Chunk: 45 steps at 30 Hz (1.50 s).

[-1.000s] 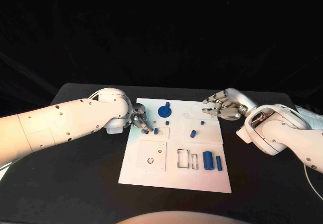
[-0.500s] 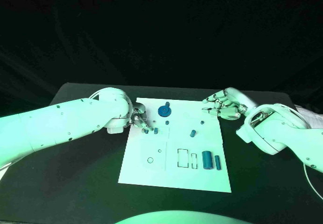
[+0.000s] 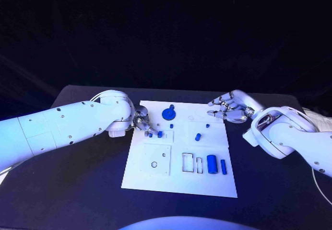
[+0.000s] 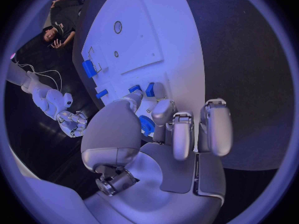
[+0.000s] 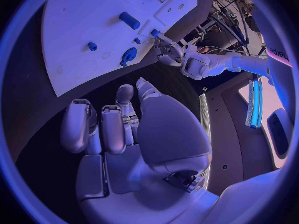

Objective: Assemble the parts on the task board

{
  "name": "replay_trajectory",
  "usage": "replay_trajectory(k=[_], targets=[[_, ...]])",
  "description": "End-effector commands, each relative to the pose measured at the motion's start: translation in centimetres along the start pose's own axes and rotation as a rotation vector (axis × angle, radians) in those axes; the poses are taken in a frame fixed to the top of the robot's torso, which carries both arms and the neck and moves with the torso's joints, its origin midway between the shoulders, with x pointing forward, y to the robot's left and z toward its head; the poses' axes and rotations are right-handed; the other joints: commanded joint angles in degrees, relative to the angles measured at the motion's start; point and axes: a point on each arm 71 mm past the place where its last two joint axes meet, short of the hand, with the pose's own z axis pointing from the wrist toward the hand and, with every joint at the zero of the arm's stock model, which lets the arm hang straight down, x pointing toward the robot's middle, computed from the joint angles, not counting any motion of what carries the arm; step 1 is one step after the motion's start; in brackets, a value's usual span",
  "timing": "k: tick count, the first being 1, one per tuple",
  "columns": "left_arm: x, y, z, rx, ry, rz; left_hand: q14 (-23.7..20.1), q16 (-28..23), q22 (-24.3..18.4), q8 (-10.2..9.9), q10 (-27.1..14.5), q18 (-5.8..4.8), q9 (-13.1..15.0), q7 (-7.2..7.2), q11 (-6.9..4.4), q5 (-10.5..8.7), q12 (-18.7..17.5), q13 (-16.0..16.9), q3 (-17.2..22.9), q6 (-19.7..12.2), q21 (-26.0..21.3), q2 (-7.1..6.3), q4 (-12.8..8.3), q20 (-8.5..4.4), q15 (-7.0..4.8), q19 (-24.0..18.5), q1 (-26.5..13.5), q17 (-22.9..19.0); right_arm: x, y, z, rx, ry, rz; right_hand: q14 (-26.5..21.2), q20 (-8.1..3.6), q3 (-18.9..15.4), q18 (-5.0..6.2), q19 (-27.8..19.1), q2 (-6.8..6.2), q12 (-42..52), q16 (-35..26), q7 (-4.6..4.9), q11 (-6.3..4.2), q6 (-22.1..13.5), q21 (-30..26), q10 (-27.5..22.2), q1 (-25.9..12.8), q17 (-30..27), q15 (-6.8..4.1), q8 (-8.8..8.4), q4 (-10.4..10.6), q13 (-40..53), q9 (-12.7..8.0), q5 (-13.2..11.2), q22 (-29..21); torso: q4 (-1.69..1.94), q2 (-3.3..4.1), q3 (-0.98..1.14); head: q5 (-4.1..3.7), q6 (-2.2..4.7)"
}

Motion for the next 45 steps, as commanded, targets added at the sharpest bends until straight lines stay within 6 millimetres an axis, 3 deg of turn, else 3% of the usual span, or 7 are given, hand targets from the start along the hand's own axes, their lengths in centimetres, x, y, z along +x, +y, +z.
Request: replay_trajectory(k=[1, 18, 25, 30, 35, 40, 45], targets=[[0.1, 0.2, 0.0, -0.002, -0.006, -0.008, 6.02, 0.17, 5.64, -0.21, 0.55, 0.04, -0.07, -0.15, -0.04, -0.15, 0.39, 0.12, -1.81, 0.54, 0.21, 0.15, 0.02, -0.27, -0.39, 1.18, -0.8, 15.05, 0.1, 0.1, 0.0, -0.01, 0.008, -0.003, 2.42, -0.05, 0.13, 0.96, -0.42, 0.58, 0.12, -0.34, 0.1, -0.05, 0.43, -0.2, -0.41, 0.14, 0.0, 0.13, 0.12, 0.31, -0.05, 0.04, 0.4, -0.05, 0.0, 0.0, -0.02, -0.12, 0.03], [-0.9, 0.4, -1.1, 0.134, -0.106, -0.191, 6.02, 0.17, 3.75, -0.75, -0.88, 0.61, -0.27, 0.12, 0.15, 0.38, -2.02, -2.46, -5.8, -0.35, -2.01, 3.59, 0.02, -0.31, -0.3, 0.07, 0.1, 15.05, 0.2, 0.0, 0.0, -0.006, 0.011, -0.003, 2.42, -0.05, 0.13, 0.96, -0.42, 0.58, 0.12, -0.34, 0.1, -0.05, 0.43, -0.2, -0.41, 0.14, 0.0, 0.13, 0.12, 0.31, -0.05, 0.04, 0.4, -0.05, 0.06, -0.07, 0.01, -0.21, 0.15], [-2.1, 0.5, -1.4, 0.246, -0.221, -0.339, 5.01, -2.17, -4.78, -2.93, -10.94, 2.88, -1.22, 2.11, 1.87, 1.17, -15.9, -17.58, -6.27, -5.59, -11.84, 5.17, -0.17, 0.57, 0.81, -5.0, 3.63, 12.26, 0.3, -0.1, 0.0, -0.003, 0.013, -0.002, 2.42, -0.05, 0.13, 0.96, -0.42, 0.58, 0.12, -0.34, 0.1, -0.05, 0.43, -0.2, -0.41, 0.14, 0.0, 0.13, 0.12, 0.31, -0.05, 0.04, 0.4, -0.05, 0.0, 0.03, 0.03, -0.29, 0.33], [-3.0, -0.5, -1.9, 0.347, -0.379, -0.231, -3.42, -18.63, -24.56, -4.55, -19.06, 7.22, -3.22, 4.81, 4.28, 1.18, -22.6, -23.3, -2.95, -10.11, -35.99, 2.72, -1.89, 2.65, 2.98, -17.56, 13.67, -4.49, 0.4, -0.2, 0.0, -0.003, 0.015, 0.0, 2.41, -0.05, 0.11, 0.96, -0.41, 0.57, 0.13, -0.4, 0.12, -0.05, 0.4, -0.21, -0.42, 0.12, -0.04, 0.13, 0.1, 0.41, -0.07, 0.03, 0.61, -0.05, -0.02, 0.02, 0.04, -0.37, 0.43], [-2.7, -3.3, -2.4, 0.5, -0.471, -0.058, -18.73, -44.09, -31.48, -9.51, -26.23, 7.48, -8.9, 8.11, 7.44, 1.1, -33.14, -32.07, 3.15, -14.64, -46.38, -0.25, -4.59, 4.81, 6.09, -22.53, 25.36, -26.7, 0.5, -0.2, 0.0, -0.004, 0.015, 0.002, 2.41, -0.05, 0.11, 0.96, -0.41, 0.57, 0.13, -0.4, 0.12, -0.05, 0.4, -0.21, -0.42, 0.12, -0.04, 0.13, 0.1, 0.41, -0.07, 0.03, 0.61, -0.05, 0.02, 0.04, -0.04, -0.77, 0.61], [-1.8, -5.3, -2.0, 0.572, -0.496, 0.059, -18.43, -47.11, -33.83, -15.96, -23.74, 7.82, -17.31, 6.75, 7.19, 0.92, -41.78, -42.02, 6.5, -12.1, -49.35, -4.25, -6.75, 5.15, 6.01, -21.25, 29.35, -30.89, 0.5, -0.1, 0.1, -0.006, 0.014, 0.004, 2.42, -0.05, 0.15, 0.97, -0.41, 0.65, 0.14, -0.41, 0.12, -0.05, 0.4, -0.23, -0.42, 0.14, -0.03, 0.13, 0.1, 0.47, -0.08, 0.03, 0.75, -0.08, -0.03, 0.02, -0.05, -0.99, 0.66], [-1.4, -6.2, -1.2, 0.57, -0.506, 0.147, -14.02, -45.82, -34.12, -19.84, -20.36, 7.74, -22.73, 6.03, 7.07, 0.9, -47.12, -48.69, 6.74, -7.79, -49.17, -5.13, -7.75, 4.46, 4.96, -17.11, 28.44, -32.66, 0.6, -0.1, 0.1, -0.008, 0.015, 0.007, 2.42, -0.05, 0.16, 0.97, -0.41, 0.66, 0.15, -0.41, 0.12, -0.05, 0.4, -0.23, -0.42, 0.14, -0.03, 0.13, 0.1, 0.48, -0.08, 0.03, 0.77, -0.07, -0.14, 0.04, 0.02, -1.0, 0.65]])
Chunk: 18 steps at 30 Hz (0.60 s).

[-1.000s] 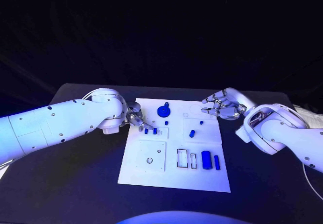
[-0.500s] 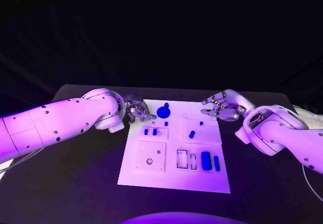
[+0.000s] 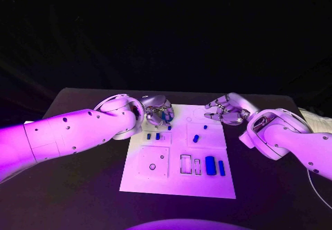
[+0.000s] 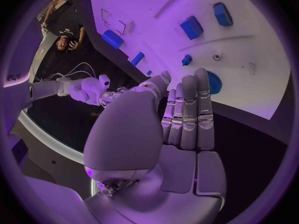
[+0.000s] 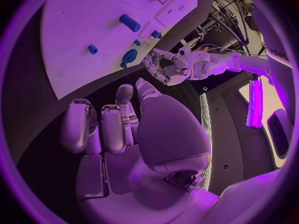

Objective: Assemble the parts on the task board

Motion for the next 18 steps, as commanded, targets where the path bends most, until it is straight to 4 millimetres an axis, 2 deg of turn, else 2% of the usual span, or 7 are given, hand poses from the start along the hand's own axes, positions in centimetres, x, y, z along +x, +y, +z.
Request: replay_trajectory(k=[1, 2, 4, 6, 8, 12, 18], targets=[[0.0, -0.6, 0.4, 0.078, -0.031, 0.143, 2.95, 2.51, 0.08, -1.35, 0.95, 0.23, -1.88, -0.21, 0.03, 0.04, -2.05, -2.37, 0.03, 1.63, 0.41, -0.5, -0.54, -0.35, -0.42, 2.3, -0.59, 0.69, 0.1, 0.1, 0.0, -0.013, 0.007, 0.0, 2.42, -0.05, 0.0, 0.96, -0.41, 0.43, 0.15, -0.18, 0.12, -0.05, 0.4, -0.24, -0.42, -0.09, -0.02, 0.13, 0.1, 0.33, -0.09, 0.03, 0.33, -0.08, -0.04, 0.0, 0.04, -0.13, 0.05], [0.2, -0.7, 0.6, 0.076, -0.025, 0.154, 4.95, 5.59, 0.23, -1.79, 1.43, 0.22, -2.5, -0.24, -0.08, 0.08, -2.66, -3.13, 0.09, 2.2, 0.78, -0.46, -0.64, -0.5, -0.58, 3.42, -0.78, 3.16, 0.2, 0.1, 0.0, -0.013, 0.007, 0.001, 2.42, -0.05, 0.03, 0.97, -0.42, 0.5, 0.16, -0.17, 0.12, -0.05, 0.4, -0.26, -0.42, -0.07, 0.0, 0.13, 0.11, 0.36, -0.1, 0.03, 0.42, -0.11, -0.06, 0.02, 0.02, -0.18, 0.06], [0.5, -0.7, 0.8, 0.069, -0.009, 0.177, 10.16, 14.81, 0.88, -2.59, 2.44, 0.22, -3.68, -0.28, -0.26, 0.1, -3.85, -4.59, 0.22, 3.46, 2.07, -0.53, -0.79, -0.77, -0.7, 6.29, -1.21, 11.18, 0.2, 0.1, 0.0, -0.013, 0.008, 0.001, 2.43, -0.05, 0.05, 0.97, -0.42, 0.52, 0.16, -0.17, 0.12, -0.05, 0.4, -0.26, -0.42, -0.06, 0.01, 0.13, 0.11, 0.38, -0.1, 0.03, 0.45, -0.12, -0.02, 0.01, -0.01, -0.21, 0.0], [0.9, -0.6, 1.1, 0.059, 0.008, 0.2, 14.29, 23.83, 8.2, -3.26, 3.74, -1.25, -4.61, -0.26, -0.51, 0.07, -4.56, -5.6, 0.25, 4.35, 11.08, -0.65, -0.69, -0.97, -1.02, 10.85, -1.88, 19.73, 0.2, 0.1, 0.0, -0.014, 0.008, 0.001, 2.43, -0.05, 0.05, 0.97, -0.42, 0.52, 0.16, -0.17, 0.12, -0.05, 0.4, -0.26, -0.42, -0.06, 0.01, 0.13, 0.11, 0.38, -0.1, 0.03, 0.45, -0.12, 0.07, -0.01, 0.01, -0.24, 0.06], [1.1, -0.5, 1.3, 0.047, 0.024, 0.215, 16.21, 29.15, 14.7, -4.02, 4.65, -2.51, -5.52, -0.49, -0.7, 0.06, -5.37, -6.5, 0.16, 4.82, 18.79, -0.91, -0.71, -1.27, -1.26, 13.88, -2.36, 24.9, 0.2, 0.2, 0.0, -0.015, 0.008, 0.002, 2.43, -0.05, 0.05, 0.97, -0.42, 0.52, 0.16, -0.17, 0.12, -0.05, 0.4, -0.26, -0.42, -0.06, 0.01, 0.13, 0.11, 0.38, -0.1, 0.03, 0.45, -0.12, 0.11, -0.01, 0.02, -0.28, 0.07], [1.5, -0.4, 1.7, 0.028, 0.04, 0.234, 17.43, 33.16, 20.3, -4.74, 5.48, -3.6, -6.57, -0.42, -0.72, 0.06, -6.41, -7.56, 0.11, 5.87, 25.22, -0.72, -0.79, -1.4, -1.32, 15.93, -2.77, 28.78, 0.3, 0.2, 0.1, -0.016, 0.009, 0.002, 2.43, -0.05, 0.05, 0.97, -0.42, 0.52, 0.16, -0.17, 0.12, -0.05, 0.4, -0.26, -0.42, -0.06, 0.01, 0.13, 0.11, 0.38, -0.1, 0.03, 0.45, -0.12, 0.03, 0.01, 0.03, -0.26, 0.09], [2.0, -0.3, 2.0, 0.004, 0.067, 0.261, 17.85, 34.55, 23.67, -4.74, 6.18, -4.22, -7.07, -0.45, -0.75, 0.07, -6.99, -8.22, 0.53, 7.57, 29.0, -0.18, -1.09, -1.44, -1.44, 16.93, -2.56, 29.9, 0.3, 0.2, 0.1, -0.017, 0.01, 0.003, 2.44, -0.05, 0.09, 0.96, -0.4, 0.59, 0.23, -0.16, 0.13, -0.05, 0.4, -0.25, -0.39, -0.03, 0.04, 0.13, 0.1, 0.41, -0.07, 0.03, 0.57, -0.09, -0.04, 0.03, 0.05, -0.24, 0.05]])
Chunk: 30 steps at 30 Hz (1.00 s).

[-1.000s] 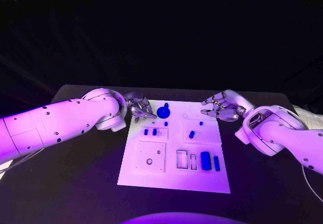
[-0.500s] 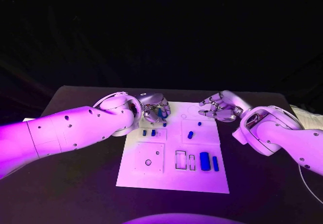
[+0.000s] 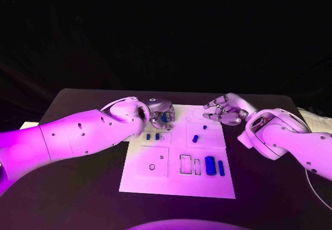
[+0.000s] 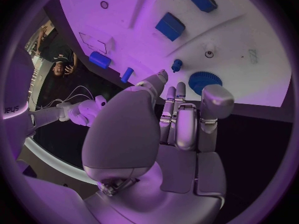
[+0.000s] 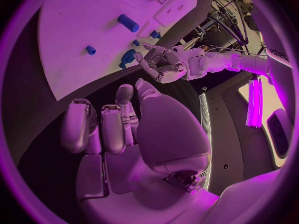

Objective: Assemble the parts on the task board

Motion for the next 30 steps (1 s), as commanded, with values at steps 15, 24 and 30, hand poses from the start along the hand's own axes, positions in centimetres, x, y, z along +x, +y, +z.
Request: replay_trajectory(k=[15, 24, 30], targets=[[1.1, -0.1, 0.6, -0.029, 0.093, 0.074, 3.04, 1.52, 5.2, -0.39, 3.07, -1.43, -0.86, -0.12, -0.45, 0.13, -0.6, -0.68, 1.77, 2.77, 5.76, 1.62, -1.46, 0.06, -0.19, 1.62, 0.88, 0.91, 0.2, 0.2, 0.0, -0.014, 0.009, -0.001, 2.45, -0.06, -0.01, 0.96, -0.38, 0.63, 0.27, -0.16, 0.13, -0.05, 0.41, -0.25, -0.39, 0.07, 0.06, 0.13, 0.11, 0.28, -0.02, 0.04, 0.48, 0.01, -0.01, -0.02, 0.03, -0.06, -0.2], [1.5, -0.3, 0.8, -0.027, 0.104, 0.075, 3.04, 1.57, 5.81, -0.48, 3.59, -1.53, -1.04, -0.09, -0.48, 0.12, -0.77, -0.77, 2.22, 3.23, 6.38, 1.75, -1.69, 0.07, -0.16, 1.69, 0.9, 0.8, 0.2, 0.2, 0.0, -0.015, 0.01, 0.0, 2.45, -0.06, 0.04, 0.96, -0.37, 0.64, 0.31, -0.17, 0.12, -0.06, 0.42, -0.26, -0.4, 0.15, 0.07, 0.12, 0.11, 0.3, -0.02, 0.04, 0.73, 0.0, 0.0, -0.01, 0.04, -0.16, -0.22], [1.6, -0.3, 1.0, -0.032, 0.113, 0.076, 3.03, 1.62, 6.24, -0.62, 3.97, -1.59, -1.22, -0.02, -0.45, 0.12, -0.99, -0.87, 2.77, 3.58, 6.79, 2.17, -1.79, 0.1, -0.13, 1.68, 0.81, 0.71, 0.2, 0.2, 0.1, -0.015, 0.011, 0.0, 2.45, -0.06, 0.07, 0.96, -0.35, 0.64, 0.31, -0.22, 0.13, -0.06, 0.43, -0.26, -0.42, 0.21, 0.03, 0.12, 0.11, 0.33, -0.05, 0.04, 0.98, 0.01, 0.01, -0.05, 0.06, -0.16, -0.3]])
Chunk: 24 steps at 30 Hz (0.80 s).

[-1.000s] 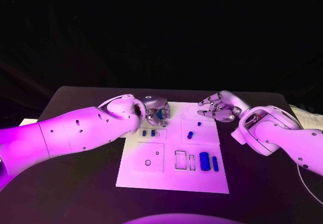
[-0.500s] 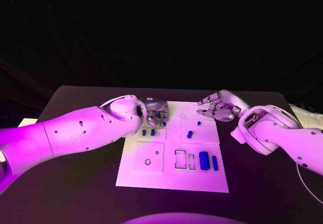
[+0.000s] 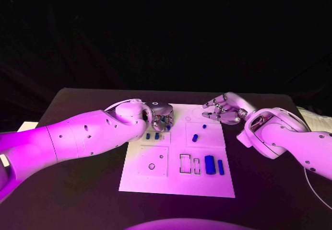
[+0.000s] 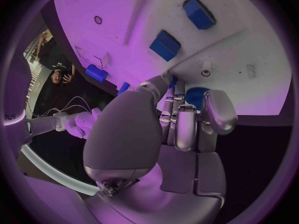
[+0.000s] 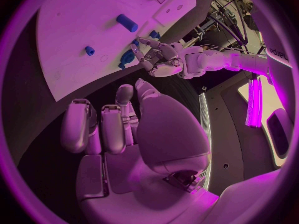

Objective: Assemble the parts on the task board

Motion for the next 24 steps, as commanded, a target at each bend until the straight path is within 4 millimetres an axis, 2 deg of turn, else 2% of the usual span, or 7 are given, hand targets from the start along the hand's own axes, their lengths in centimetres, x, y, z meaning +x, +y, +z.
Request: replay_trajectory(k=[1, 6, 13, 24], targets=[[0.17, -0.09, 0.14, -0.005, 0.024, 0.013, 3.03, 0.27, 0.24, -0.4, 0.6, -0.73, -0.13, 0.15, -0.05, 0.12, -0.28, -0.1, 0.48, 0.57, 0.53, 0.66, -0.02, 0.21, -0.12, 0.37, -0.13, -0.15, 0.13, 0.13, 0.01, -0.011, 0.009, -0.002, 2.45, -0.06, 0.07, 0.96, -0.35, 0.41, 0.31, -0.22, 0.13, -0.06, 0.43, -0.26, -0.42, -0.02, 0.03, 0.12, 0.12, 0.33, -0.06, 0.04, 0.31, 0.0, 0.03, -0.03, 0.03, 0.01, -0.08], [0.21, -0.08, 0.25, -0.01, 0.029, 0.014, 3.0, 0.35, 0.76, -0.42, 1.65, -0.78, -0.31, 0.22, -0.07, 0.09, -0.43, -0.13, 1.13, 1.54, 0.98, 1.01, -0.42, 0.25, -0.13, 0.33, -0.21, -0.28, 0.14, 0.14, 0.01, -0.012, 0.01, -0.002, 2.46, -0.06, 0.09, 0.96, -0.35, 0.41, 0.35, -0.19, 0.13, -0.06, 0.43, -0.27, -0.41, 0.01, 0.08, 0.12, 0.12, 0.35, -0.04, 0.04, 0.45, 0.0, 0.03, -0.02, 0.02, 0.01, -0.07], [0.06, -0.06, 0.35, -0.011, 0.004, 0.009, 2.97, 0.49, 1.94, 0.07, 3.97, -0.92, -0.29, 0.11, -0.49, 0.06, -0.52, 0.16, 2.36, 3.95, 2.15, 2.33, -1.45, 0.08, -0.42, 0.44, 0.25, -0.43, 0.17, 0.18, 0.03, -0.013, 0.01, -0.001, 2.47, -0.07, 0.1, 0.95, -0.34, 0.4, 0.36, -0.17, 0.13, -0.06, 0.43, -0.26, -0.42, 0.03, 0.12, 0.12, 0.12, 0.38, -0.05, 0.04, 0.58, 0.02, 0.03, -0.03, 0.02, 0.04, -0.02], [-0.72, 0.4, -0.58, -0.002, -0.068, -0.072, 2.92, 0.43, 2.5, -0.26, 4.42, -1.0, -0.43, 0.23, -0.49, 0.08, -1.26, 0.26, 2.86, 4.4, 2.65, 2.34, -2.31, -0.09, -0.51, 0.46, 0.2, -0.76, 0.23, 0.22, 0.09, -0.015, 0.011, 0.001, 2.48, -0.07, 0.11, 0.95, -0.33, 0.4, 0.41, -0.17, 0.14, -0.06, 0.44, -0.27, -0.4, 0.04, 0.13, 0.12, 0.12, 0.41, -0.03, 0.04, 0.7, 0.01, 0.0, -0.06, 0.0, -0.13, 0.35]])
